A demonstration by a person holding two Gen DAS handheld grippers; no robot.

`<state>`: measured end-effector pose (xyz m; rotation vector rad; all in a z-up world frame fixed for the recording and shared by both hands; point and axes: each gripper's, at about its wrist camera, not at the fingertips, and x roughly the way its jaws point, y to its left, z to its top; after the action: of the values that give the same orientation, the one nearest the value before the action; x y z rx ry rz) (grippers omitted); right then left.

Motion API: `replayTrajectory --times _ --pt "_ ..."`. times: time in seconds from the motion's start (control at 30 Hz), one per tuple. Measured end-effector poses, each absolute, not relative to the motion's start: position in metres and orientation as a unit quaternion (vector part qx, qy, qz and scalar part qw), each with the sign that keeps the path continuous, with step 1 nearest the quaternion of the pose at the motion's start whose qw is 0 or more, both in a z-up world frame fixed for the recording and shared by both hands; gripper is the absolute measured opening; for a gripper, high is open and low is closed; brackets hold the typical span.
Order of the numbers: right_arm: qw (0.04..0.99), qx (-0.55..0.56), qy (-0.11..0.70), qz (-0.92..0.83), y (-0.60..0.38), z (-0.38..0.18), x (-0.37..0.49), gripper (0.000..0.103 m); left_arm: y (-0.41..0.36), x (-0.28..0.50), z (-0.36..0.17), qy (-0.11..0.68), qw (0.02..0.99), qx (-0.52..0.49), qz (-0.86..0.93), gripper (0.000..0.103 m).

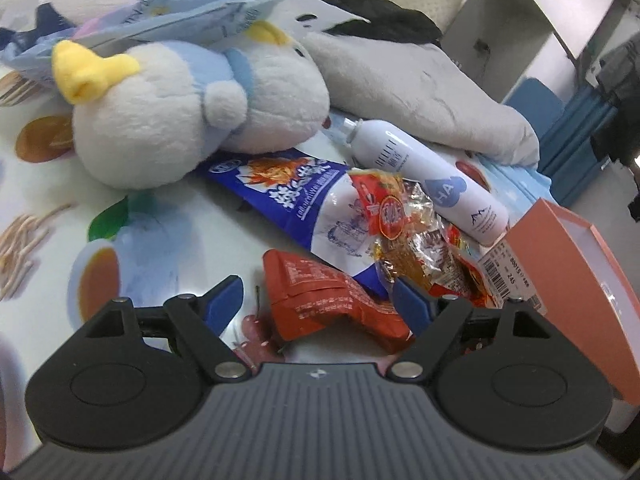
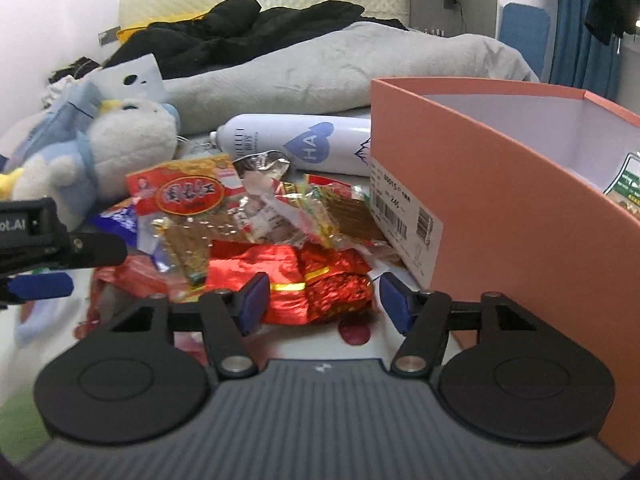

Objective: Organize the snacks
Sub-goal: 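Reach the left tool to the orange-red packet while the right tool reaches the red foil candy, then close the right tool on the red foil candy while the left tool grips the orange-red packet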

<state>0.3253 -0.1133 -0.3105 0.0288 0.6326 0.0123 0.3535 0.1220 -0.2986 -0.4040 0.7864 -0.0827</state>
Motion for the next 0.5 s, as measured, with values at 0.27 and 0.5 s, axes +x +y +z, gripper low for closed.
replayTrajectory --times 0.27,0.5 --pt "0.941 0.027 0.338 0.020 -0.118 -0.320 0.339 0.057 0.115 0.361 -0.310 0.394 0.901 -0.179 -0.035 0.074" --pt "0.938 0.025 0.343 0.028 -0.120 -0.317 0.339 0.042 0.119 0.358 -0.310 0.394 0.898 -0.194 -0.034 0.057"
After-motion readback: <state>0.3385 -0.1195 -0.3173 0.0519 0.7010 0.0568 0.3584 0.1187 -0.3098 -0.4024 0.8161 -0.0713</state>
